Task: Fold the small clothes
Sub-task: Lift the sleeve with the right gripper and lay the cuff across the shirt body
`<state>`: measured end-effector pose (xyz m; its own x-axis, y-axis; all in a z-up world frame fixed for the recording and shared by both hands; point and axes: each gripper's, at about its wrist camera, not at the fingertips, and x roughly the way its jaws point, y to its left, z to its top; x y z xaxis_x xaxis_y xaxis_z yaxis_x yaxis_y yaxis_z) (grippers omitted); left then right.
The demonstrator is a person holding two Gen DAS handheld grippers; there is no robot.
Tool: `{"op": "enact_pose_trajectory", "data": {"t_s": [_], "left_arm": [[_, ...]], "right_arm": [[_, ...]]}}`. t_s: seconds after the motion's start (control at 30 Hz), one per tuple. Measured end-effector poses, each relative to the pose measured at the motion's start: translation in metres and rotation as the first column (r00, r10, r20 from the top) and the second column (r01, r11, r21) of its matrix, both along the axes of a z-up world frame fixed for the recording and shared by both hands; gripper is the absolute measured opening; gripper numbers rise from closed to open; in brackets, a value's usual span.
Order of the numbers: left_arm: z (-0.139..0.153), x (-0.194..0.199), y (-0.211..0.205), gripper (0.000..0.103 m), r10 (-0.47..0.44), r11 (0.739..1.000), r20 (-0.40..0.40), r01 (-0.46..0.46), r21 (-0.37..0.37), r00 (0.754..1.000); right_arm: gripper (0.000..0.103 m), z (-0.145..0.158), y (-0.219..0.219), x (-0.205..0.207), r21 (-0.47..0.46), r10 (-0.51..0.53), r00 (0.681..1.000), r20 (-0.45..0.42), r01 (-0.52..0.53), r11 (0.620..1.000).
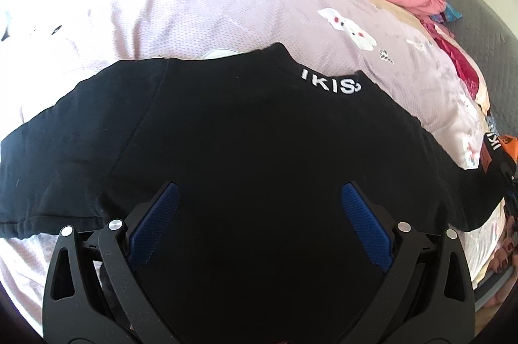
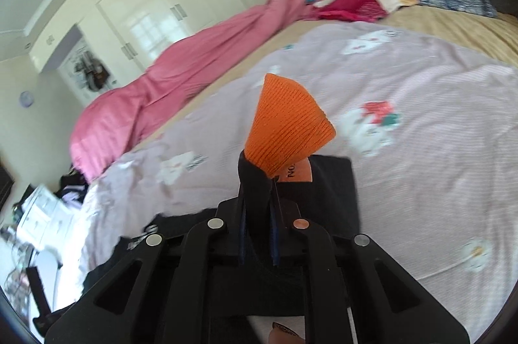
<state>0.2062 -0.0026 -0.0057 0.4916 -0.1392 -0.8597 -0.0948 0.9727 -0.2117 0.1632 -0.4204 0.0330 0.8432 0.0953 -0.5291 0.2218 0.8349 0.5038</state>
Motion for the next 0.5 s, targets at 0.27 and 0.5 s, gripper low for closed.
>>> {"op": "enact_pose_trajectory", "data": {"t_s": [0.27, 0.5], "left_arm": [[0.006, -0.004, 0.022, 0.094, 0.032, 0.999, 0.018, -0.032, -0.033, 0.999], [0.011, -0.008, 0.037, 0.094, 0.062, 0.998, 0.032, -0.062, -0.003, 0.998]], "right_arm": [[0.01, 0.013, 0.077, 0.017, -0.011, 0.183, 0.983, 0.031, -0.183, 0.983], [0.01, 0.013, 0.138, 0.029, -0.028, 0.324, 0.946, 0.026, -0.323, 0.946]]}}
